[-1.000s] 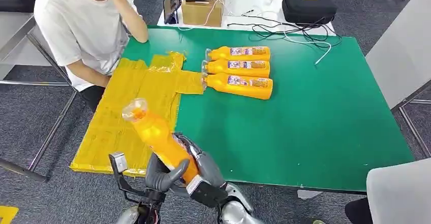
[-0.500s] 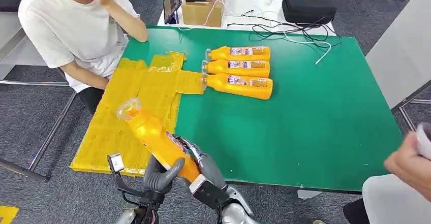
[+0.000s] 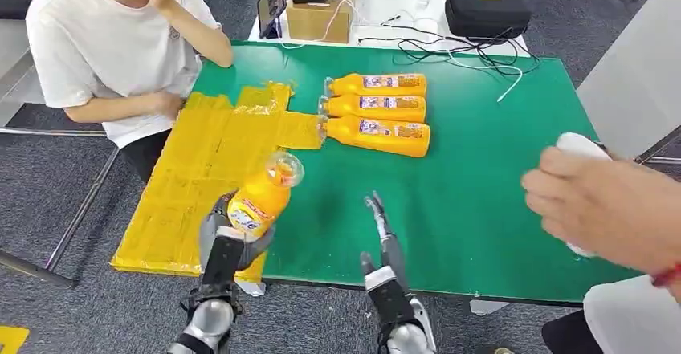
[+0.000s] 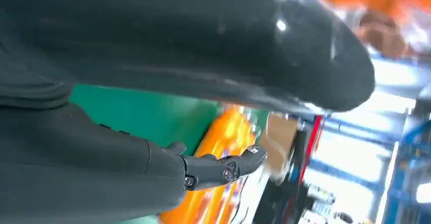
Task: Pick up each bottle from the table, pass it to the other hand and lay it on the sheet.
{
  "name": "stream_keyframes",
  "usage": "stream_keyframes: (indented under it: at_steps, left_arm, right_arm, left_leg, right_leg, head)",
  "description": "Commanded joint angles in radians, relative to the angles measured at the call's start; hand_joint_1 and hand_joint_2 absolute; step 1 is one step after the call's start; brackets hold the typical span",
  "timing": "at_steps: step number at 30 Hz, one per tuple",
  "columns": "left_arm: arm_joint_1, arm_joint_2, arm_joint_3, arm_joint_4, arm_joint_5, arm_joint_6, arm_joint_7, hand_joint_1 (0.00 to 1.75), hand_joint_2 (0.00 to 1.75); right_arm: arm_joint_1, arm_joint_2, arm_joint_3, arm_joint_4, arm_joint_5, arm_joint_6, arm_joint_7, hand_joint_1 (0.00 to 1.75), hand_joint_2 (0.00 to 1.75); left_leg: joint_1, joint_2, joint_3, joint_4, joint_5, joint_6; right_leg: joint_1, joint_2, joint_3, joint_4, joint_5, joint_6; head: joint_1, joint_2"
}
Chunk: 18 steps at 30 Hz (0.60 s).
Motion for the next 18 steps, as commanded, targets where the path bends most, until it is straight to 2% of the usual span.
stream_keyframes:
  at_steps: [1,3,5,10,11,12,13,14,16,18]
  left_arm:
    - [-0.164,0.075,0.241,0.261,-0.67,0.007,0.145,1.75,1.75]
    - [-0.219,0.099,0.209,0.398,-0.714,-0.022,0.196,1.75,1.75]
    - [-0.232,0.104,0.199,0.426,-0.716,-0.024,0.203,1.75,1.75]
    - [-0.271,0.103,0.185,0.497,-0.629,-0.165,0.213,1.73,1.75]
    - [-0.268,0.102,0.184,0.495,-0.628,-0.164,0.212,1.57,1.75]
    - [-0.259,0.102,0.174,0.483,-0.616,-0.197,0.224,1.24,1.75]
    - [-0.253,0.102,0.17,0.471,-0.598,-0.222,0.236,0.38,1.75]
    - [-0.253,0.102,0.17,0.471,-0.598,-0.222,0.236,0.12,1.75]
    - [-0.251,0.132,0.094,0.466,-0.638,-0.312,0.263,0.0,1.75]
    - [-0.247,0.15,0.071,0.464,-0.647,-0.339,0.255,0.0,1.75]
  right_arm:
    - [0.03,0.01,-0.127,-0.026,-0.014,0.035,0.0,0.0,0.0]
    - [0.022,0.008,-0.132,-0.026,-0.013,0.041,0.004,0.0,0.0]
    - [0.018,0.006,-0.136,-0.026,-0.013,0.047,0.01,0.0,0.0]
    - [0.009,0.001,-0.127,-0.026,0.036,0.096,0.023,0.0,0.0]
    - [0.012,0.002,-0.126,-0.026,0.037,0.096,0.023,0.0,0.0]
    - [0.019,0.01,-0.134,-0.028,0.035,0.096,0.025,0.0,0.0]
    - [0.02,0.014,-0.14,-0.026,0.034,0.098,0.027,0.0,0.0]
    - [0.02,0.014,-0.14,-0.026,0.034,0.098,0.027,0.0,0.0]
    - [0.014,0.02,-0.148,-0.008,0.032,0.1,0.029,0.0,0.0]
    - [0.007,0.018,-0.145,0.0,0.032,0.11,0.029,0.0,0.0]
  left_leg:
    - [0.002,-0.001,0.003,-0.001,-0.001,-0.002]
    - [0.001,0.0,0.003,-0.001,-0.001,-0.002]
    - [0.001,0.0,0.002,-0.001,0.0,-0.001]
    - [0.001,-0.001,0.002,-0.001,0.0,-0.001]
    - [0.001,-0.001,0.003,0.0,-0.001,-0.002]
    - [0.002,-0.001,0.004,0.0,-0.001,-0.002]
    - [0.001,0.0,0.005,-0.001,-0.001,-0.002]
    - [0.001,0.0,0.007,-0.001,-0.001,-0.002]
    - [0.001,0.0,0.007,-0.001,-0.001,-0.002]
    - [0.001,0.0,0.009,-0.002,0.0,-0.002]
  right_leg:
    - [0.002,-0.001,0.003,-0.001,-0.001,-0.002]
    - [0.001,0.001,0.003,0.0,0.0,-0.002]
    - [0.001,0.0,0.002,0.0,0.0,-0.002]
    - [0.0,-0.001,0.002,0.0,-0.001,-0.001]
    - [0.001,-0.001,0.004,0.0,-0.001,-0.002]
    - [0.002,0.0,0.006,0.0,-0.001,-0.003]
    - [0.0,0.001,0.006,0.0,-0.001,-0.002]
    - [0.001,0.002,0.008,0.0,-0.001,-0.003]
    - [0.001,0.002,0.008,0.0,0.0,-0.003]
    - [0.001,0.002,0.009,-0.001,0.0,-0.003]
  head:
    - [0.0,0.0]
    - [0.0,0.0]
    - [0.0,0.0]
    - [0.0,0.0]
    - [0.0,0.0]
    - [0.0,0.0]
    - [0.0,0.0]
    - [0.0,0.0]
    - [0.0,0.0]
    - [0.0,0.0]
